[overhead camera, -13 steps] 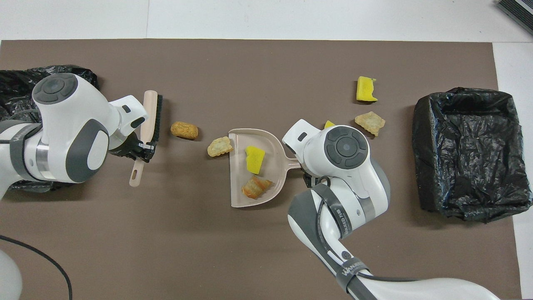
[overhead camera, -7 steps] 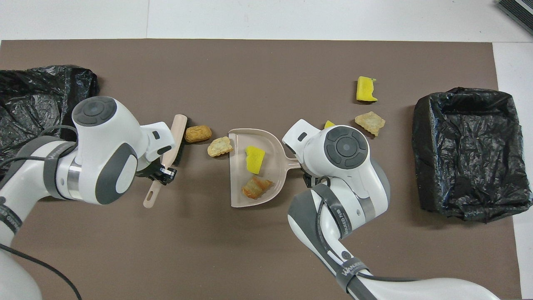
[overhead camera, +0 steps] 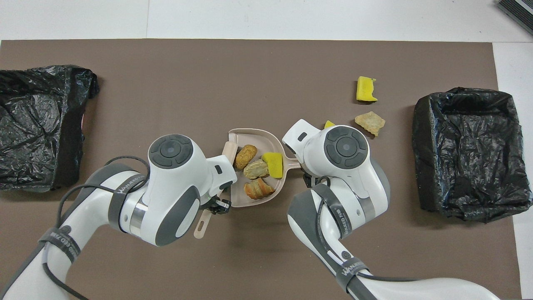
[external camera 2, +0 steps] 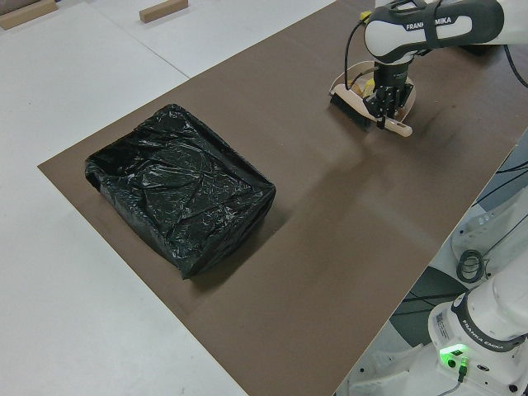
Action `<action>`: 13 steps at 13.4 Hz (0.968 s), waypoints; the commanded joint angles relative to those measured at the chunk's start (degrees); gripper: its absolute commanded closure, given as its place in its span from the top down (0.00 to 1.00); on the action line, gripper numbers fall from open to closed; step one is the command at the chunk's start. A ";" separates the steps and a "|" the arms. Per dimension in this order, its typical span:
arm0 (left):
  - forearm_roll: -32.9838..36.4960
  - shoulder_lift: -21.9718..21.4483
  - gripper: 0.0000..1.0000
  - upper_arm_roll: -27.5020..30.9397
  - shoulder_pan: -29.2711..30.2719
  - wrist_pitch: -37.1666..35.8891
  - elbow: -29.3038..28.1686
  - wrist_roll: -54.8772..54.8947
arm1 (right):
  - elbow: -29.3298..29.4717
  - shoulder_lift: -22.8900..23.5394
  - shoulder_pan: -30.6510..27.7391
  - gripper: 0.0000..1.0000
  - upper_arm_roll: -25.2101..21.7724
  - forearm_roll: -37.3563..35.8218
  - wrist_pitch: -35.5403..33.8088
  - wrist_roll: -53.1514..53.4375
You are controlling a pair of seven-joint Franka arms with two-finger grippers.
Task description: Sweep and dump trash in bin
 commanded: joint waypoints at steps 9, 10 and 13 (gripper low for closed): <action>2.16 -3.73 0.00 1.09 -2.02 -2.82 2.95 -27.67 | -0.93 0.01 -0.43 0.00 0.27 0.27 1.20 2.91; 3.73 -3.82 0.00 1.08 -2.81 -2.82 2.95 -29.43 | -0.84 -0.43 -0.96 0.00 0.27 0.27 0.68 2.64; 7.18 -4.87 0.00 0.73 -4.91 -2.82 1.99 -36.20 | -0.23 -2.01 -3.42 0.00 0.27 0.44 -2.22 0.28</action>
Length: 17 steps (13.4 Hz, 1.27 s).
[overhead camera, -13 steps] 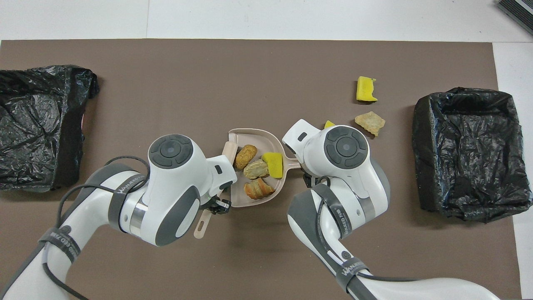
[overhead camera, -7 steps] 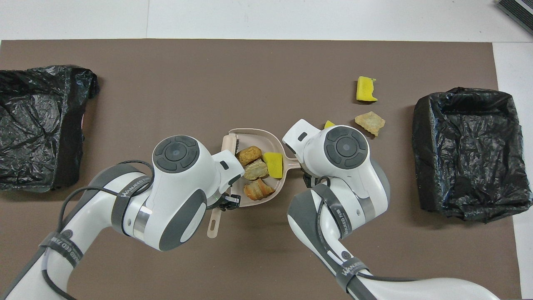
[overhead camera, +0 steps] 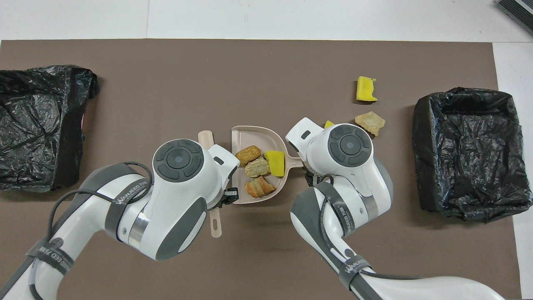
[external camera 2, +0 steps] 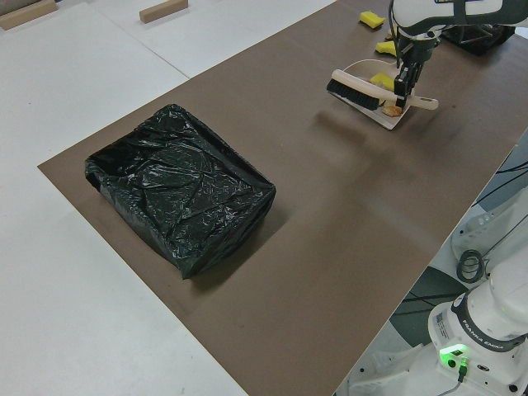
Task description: Sweep and dump trash in bin
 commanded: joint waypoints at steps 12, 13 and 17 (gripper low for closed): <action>1.48 -13.69 0.00 -0.02 -22.25 8.74 -20.16 -17.41 | 9.94 -4.65 -17.13 0.00 0.21 4.40 -17.45 -19.46; 0.69 -13.51 0.00 -0.11 -22.78 8.92 -20.43 -17.50 | 10.46 -4.65 -18.89 0.00 0.30 4.58 -17.80 -21.48; -5.63 -13.60 0.00 -0.11 -25.94 12.43 -22.45 -17.50 | 12.31 -4.29 -27.05 0.00 -0.05 4.49 -19.39 -34.39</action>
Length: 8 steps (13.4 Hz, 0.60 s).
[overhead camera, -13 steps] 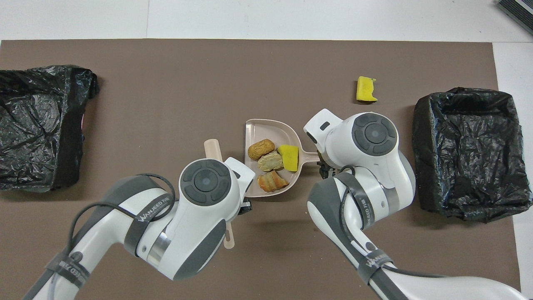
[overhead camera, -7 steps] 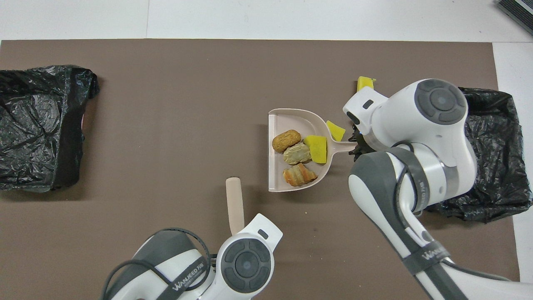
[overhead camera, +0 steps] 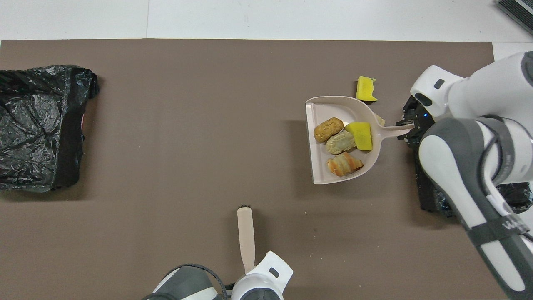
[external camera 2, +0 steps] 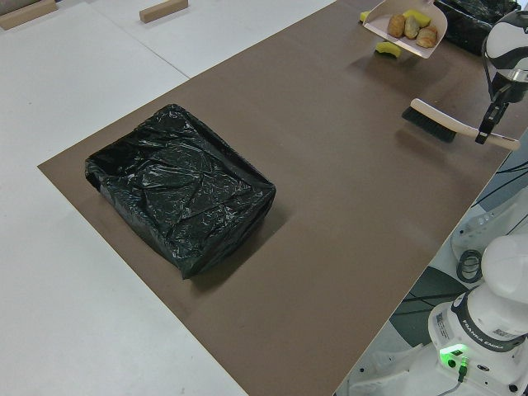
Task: Sweep and dump trash in bin
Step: 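Carry the dustpan to the bin nearest the right gripper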
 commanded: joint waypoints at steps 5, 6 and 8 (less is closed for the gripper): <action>-4.08 -1.49 0.00 0.84 -3.27 6.58 -4.85 0.07 | 4.62 0.74 -17.35 0.00 0.37 1.61 -4.17 -17.01; -4.17 -1.32 0.00 0.84 -3.27 6.93 -4.94 0.16 | 4.71 0.74 -19.55 0.00 0.28 1.09 -4.43 -18.25; -4.26 -1.14 0.00 0.84 -3.27 7.81 -5.47 0.42 | 6.81 0.74 -22.55 0.00 0.11 0.29 -5.48 -20.36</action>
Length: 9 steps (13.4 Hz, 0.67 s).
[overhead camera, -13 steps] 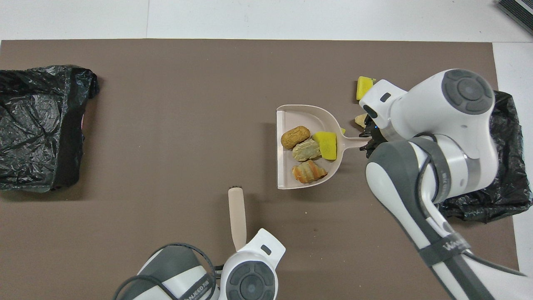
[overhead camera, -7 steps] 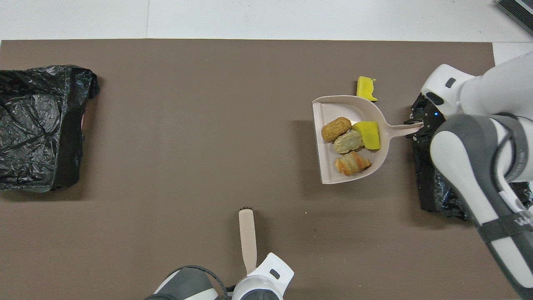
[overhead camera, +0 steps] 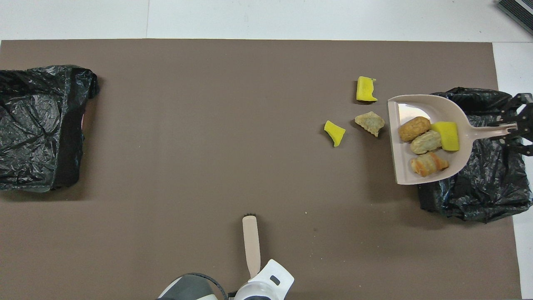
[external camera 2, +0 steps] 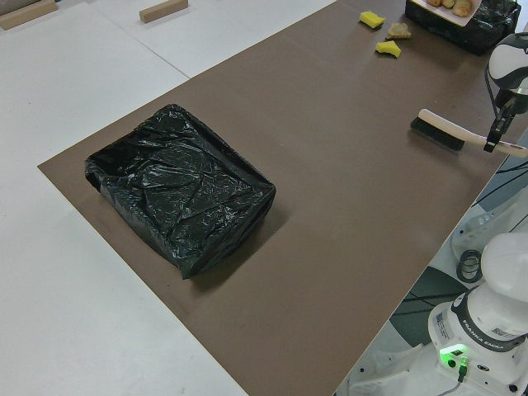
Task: Sweep and dump trash in bin
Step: 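Carry the dustpan to the bin nearest the right gripper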
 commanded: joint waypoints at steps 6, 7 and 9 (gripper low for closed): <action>-3.68 -0.55 0.00 0.94 -1.01 2.25 -1.86 1.26 | 3.55 -2.06 -3.91 0.00 -0.21 -15.09 -2.01 2.06; -3.68 -0.54 0.00 0.94 -0.74 2.25 -1.86 2.40 | 3.29 -2.24 -3.30 0.00 -0.13 -19.20 -2.44 5.83; -3.68 0.15 0.54 1.11 -0.04 2.77 -1.42 4.60 | 1.71 -3.38 -1.29 0.00 0.49 -29.74 -3.58 15.83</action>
